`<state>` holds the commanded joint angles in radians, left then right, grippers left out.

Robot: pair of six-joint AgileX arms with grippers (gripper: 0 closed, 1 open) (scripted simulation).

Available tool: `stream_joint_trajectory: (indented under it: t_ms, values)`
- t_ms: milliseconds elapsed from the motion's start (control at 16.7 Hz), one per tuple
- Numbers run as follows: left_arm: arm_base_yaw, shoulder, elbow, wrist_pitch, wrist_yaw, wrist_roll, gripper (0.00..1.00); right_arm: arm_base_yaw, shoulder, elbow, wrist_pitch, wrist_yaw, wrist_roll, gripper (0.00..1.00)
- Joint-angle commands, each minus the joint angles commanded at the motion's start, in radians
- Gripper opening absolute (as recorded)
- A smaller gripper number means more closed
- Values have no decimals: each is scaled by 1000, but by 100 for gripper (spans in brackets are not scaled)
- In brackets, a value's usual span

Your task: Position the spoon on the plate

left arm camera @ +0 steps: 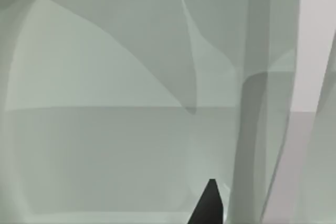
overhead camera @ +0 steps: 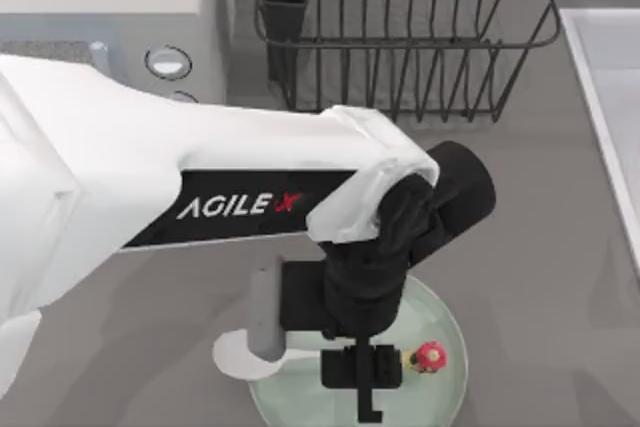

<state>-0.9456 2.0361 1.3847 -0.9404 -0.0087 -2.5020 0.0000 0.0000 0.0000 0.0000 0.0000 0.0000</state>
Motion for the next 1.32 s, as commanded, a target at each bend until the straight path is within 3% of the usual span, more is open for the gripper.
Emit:
stream_joint_trajectory:
  t_ms: [180, 960, 1320]
  values:
    - [0, 0, 0, 0, 0, 0, 0, 0, 0, 0, 0, 0, 0, 100]
    - [0, 0, 0, 0, 0, 0, 98, 0, 0, 0, 0, 0, 0, 100]
    - [0, 0, 0, 0, 0, 0, 100, 0, 0, 0, 0, 0, 0, 100]
